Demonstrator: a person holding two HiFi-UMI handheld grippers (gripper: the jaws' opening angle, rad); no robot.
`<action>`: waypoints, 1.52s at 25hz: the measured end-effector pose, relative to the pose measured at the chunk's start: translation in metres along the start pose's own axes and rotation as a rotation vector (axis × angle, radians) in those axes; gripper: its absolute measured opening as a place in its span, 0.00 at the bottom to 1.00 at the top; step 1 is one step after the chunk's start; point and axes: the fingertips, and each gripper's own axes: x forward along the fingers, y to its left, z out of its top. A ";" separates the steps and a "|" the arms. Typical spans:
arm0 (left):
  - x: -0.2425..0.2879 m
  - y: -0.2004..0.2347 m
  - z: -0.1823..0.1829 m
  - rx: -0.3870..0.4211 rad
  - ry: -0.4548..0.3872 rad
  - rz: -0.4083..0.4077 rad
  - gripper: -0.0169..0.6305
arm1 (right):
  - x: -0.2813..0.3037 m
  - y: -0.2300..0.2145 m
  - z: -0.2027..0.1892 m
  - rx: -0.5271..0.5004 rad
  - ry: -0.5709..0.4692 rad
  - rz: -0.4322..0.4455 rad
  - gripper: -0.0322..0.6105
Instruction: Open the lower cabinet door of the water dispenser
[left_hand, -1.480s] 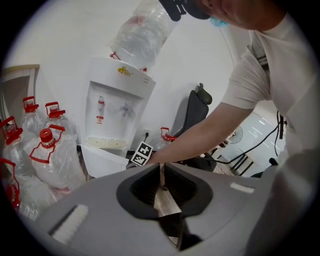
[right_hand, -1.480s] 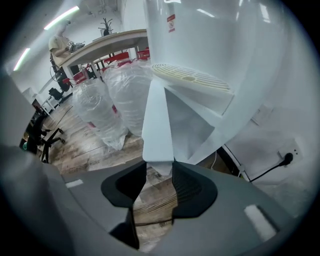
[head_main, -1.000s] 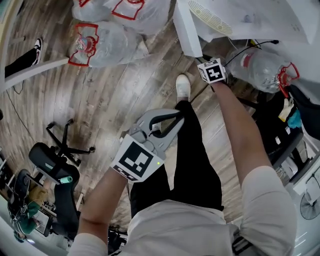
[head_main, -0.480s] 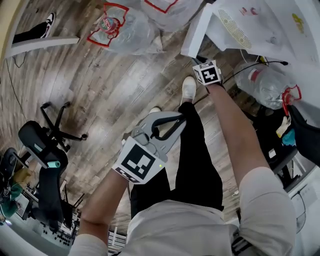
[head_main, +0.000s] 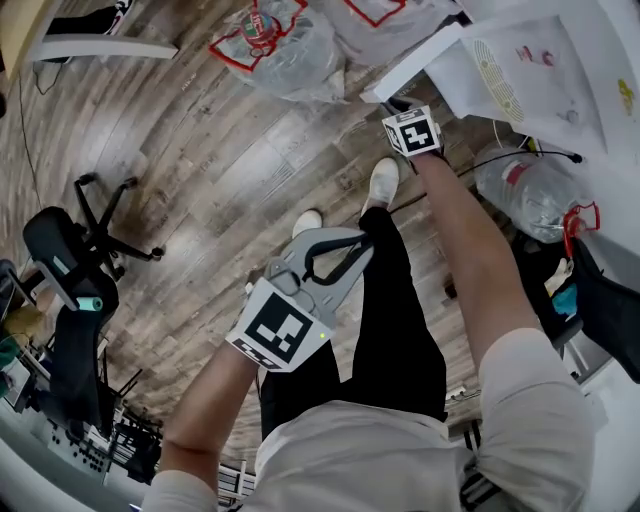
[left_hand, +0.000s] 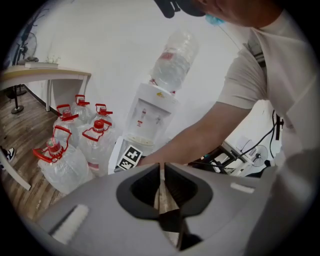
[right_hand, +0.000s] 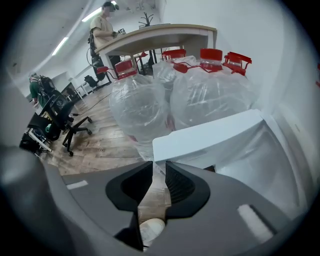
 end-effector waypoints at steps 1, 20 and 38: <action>-0.003 0.001 -0.001 -0.004 -0.005 0.007 0.12 | 0.002 0.001 0.006 -0.007 -0.003 0.000 0.17; -0.052 0.003 -0.008 0.027 -0.035 0.016 0.12 | -0.015 0.025 0.036 0.013 -0.007 -0.040 0.18; -0.144 -0.080 0.025 0.267 0.051 -0.155 0.12 | -0.340 0.162 0.003 0.381 -0.356 -0.049 0.05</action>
